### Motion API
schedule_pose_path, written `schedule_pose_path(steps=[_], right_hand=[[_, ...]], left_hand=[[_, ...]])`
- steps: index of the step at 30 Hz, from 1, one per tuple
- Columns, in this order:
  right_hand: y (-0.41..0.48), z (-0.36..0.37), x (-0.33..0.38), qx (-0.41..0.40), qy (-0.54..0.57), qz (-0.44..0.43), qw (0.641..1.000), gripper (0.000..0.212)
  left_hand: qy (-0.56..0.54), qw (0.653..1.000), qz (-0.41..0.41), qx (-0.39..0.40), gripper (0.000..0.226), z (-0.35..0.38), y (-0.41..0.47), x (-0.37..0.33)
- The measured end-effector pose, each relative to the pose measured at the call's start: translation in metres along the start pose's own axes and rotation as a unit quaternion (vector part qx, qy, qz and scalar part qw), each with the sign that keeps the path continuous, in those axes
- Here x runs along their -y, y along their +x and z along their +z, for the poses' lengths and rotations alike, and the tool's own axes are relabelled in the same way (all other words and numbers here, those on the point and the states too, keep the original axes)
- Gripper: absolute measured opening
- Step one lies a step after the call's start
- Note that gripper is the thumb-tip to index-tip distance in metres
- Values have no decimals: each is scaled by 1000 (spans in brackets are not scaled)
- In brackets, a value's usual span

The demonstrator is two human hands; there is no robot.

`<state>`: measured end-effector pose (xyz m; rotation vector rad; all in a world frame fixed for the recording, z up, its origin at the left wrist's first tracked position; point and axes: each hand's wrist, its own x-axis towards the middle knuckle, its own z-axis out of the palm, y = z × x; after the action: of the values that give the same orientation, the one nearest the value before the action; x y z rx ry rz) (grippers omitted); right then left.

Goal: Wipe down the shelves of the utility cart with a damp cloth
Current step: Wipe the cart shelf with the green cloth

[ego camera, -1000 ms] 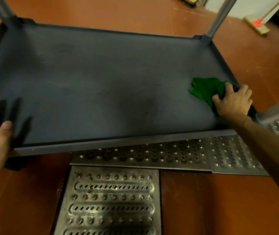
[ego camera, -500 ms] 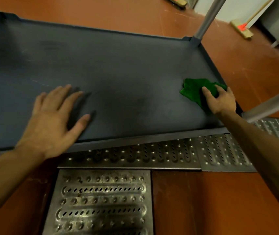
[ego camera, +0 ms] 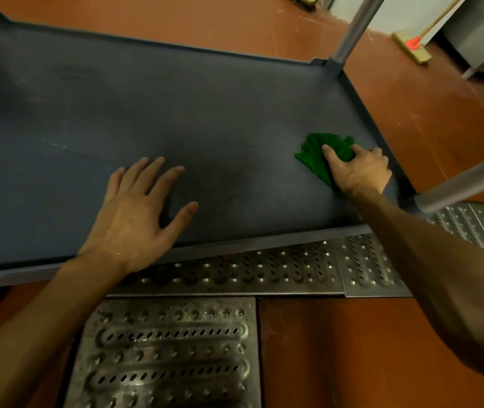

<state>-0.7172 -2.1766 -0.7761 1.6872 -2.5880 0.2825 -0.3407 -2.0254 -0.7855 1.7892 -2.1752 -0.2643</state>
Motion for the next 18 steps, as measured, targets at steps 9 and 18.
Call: schedule_pose_path(steps=[9, 18], right_hand=[[-9, 12, 61, -13, 35, -59, 998, 75], [-22, 21, 108, 12, 47, -142, 989, 56]], left_hand=[[-20, 1000, -8, 0, 76, -1, 0, 0], [-14, 999, -29, -8, 73, -2, -1, 0]])
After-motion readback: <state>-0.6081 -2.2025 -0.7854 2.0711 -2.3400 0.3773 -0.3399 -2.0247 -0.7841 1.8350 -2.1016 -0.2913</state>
